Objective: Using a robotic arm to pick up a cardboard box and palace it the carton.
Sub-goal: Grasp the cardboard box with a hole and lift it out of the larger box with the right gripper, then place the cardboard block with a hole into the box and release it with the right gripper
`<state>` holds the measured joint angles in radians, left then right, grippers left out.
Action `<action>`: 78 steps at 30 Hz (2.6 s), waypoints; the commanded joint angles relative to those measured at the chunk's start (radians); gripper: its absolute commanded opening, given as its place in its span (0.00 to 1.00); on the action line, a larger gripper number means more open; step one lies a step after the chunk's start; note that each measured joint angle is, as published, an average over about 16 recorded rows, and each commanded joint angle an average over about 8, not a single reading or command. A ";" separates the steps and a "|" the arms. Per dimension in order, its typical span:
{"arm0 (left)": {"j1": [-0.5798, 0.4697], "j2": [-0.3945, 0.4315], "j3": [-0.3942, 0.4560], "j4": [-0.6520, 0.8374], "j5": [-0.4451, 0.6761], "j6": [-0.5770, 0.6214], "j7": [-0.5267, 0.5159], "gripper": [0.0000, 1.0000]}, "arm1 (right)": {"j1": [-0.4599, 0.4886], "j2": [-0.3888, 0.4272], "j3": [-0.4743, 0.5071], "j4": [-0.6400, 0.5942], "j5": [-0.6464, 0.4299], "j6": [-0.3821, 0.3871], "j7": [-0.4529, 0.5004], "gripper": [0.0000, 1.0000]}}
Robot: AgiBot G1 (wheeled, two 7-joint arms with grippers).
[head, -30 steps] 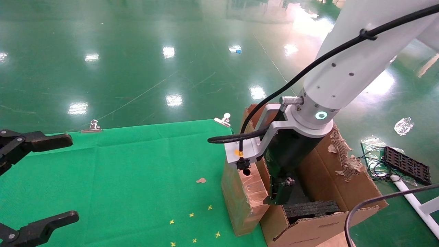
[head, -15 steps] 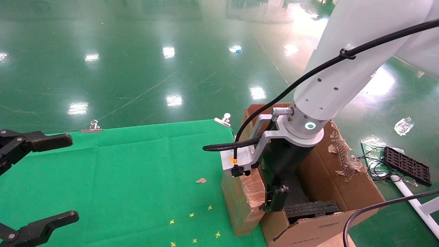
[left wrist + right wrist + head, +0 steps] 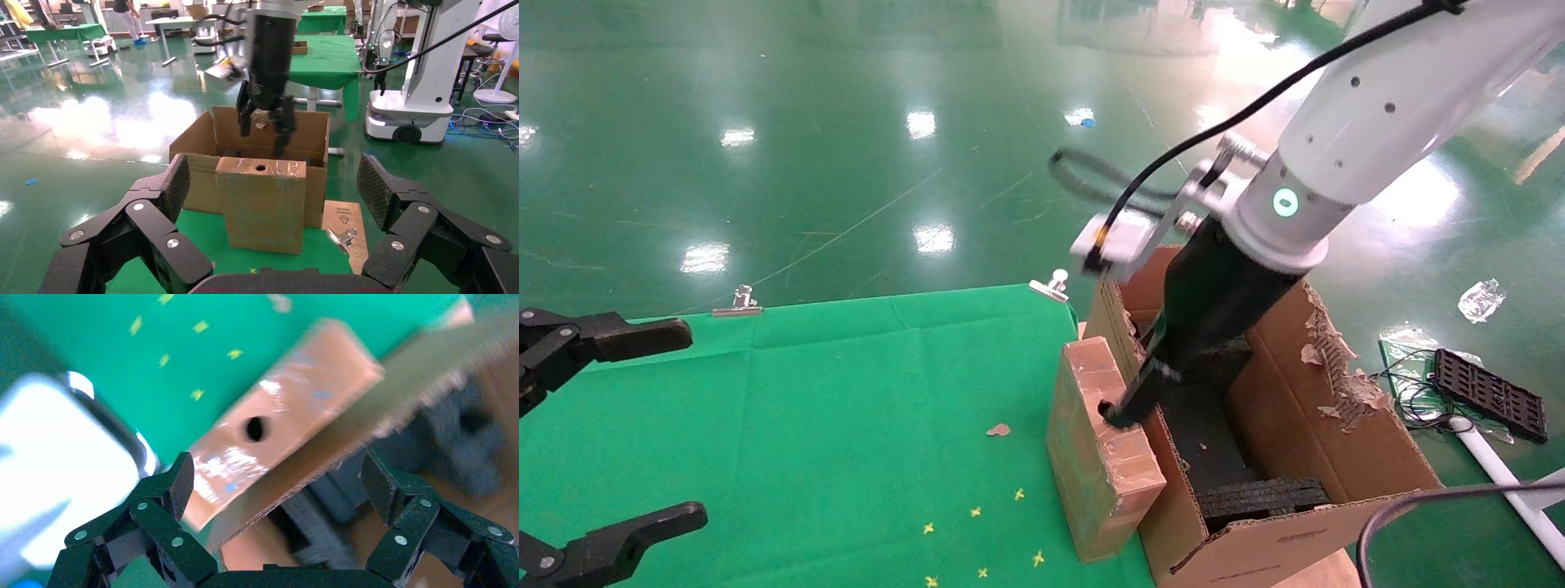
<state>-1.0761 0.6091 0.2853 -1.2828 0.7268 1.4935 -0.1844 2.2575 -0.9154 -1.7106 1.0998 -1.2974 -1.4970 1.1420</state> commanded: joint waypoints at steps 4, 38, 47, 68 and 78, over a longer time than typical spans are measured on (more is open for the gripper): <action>0.000 0.000 0.000 0.000 0.000 0.000 0.000 1.00 | -0.038 -0.010 0.003 -0.140 0.047 0.023 0.131 1.00; -0.001 -0.001 0.003 0.000 -0.002 -0.001 0.001 0.00 | -0.176 -0.130 -0.064 -0.264 0.037 -0.008 0.223 0.00; -0.001 -0.001 0.003 0.000 -0.002 -0.001 0.002 0.00 | -0.176 -0.122 -0.078 -0.223 0.016 -0.002 0.257 0.00; -0.001 -0.002 0.005 0.000 -0.003 -0.002 0.002 0.00 | 0.014 0.064 0.027 -0.160 0.040 0.060 0.103 0.00; -0.001 -0.002 0.005 0.000 -0.004 -0.002 0.003 0.00 | 0.188 0.222 0.058 -0.242 -0.023 0.033 0.047 0.00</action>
<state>-1.0772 0.6069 0.2904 -1.2828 0.7232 1.4912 -0.1818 2.4273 -0.6959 -1.6623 0.8583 -1.3236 -1.4670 1.1977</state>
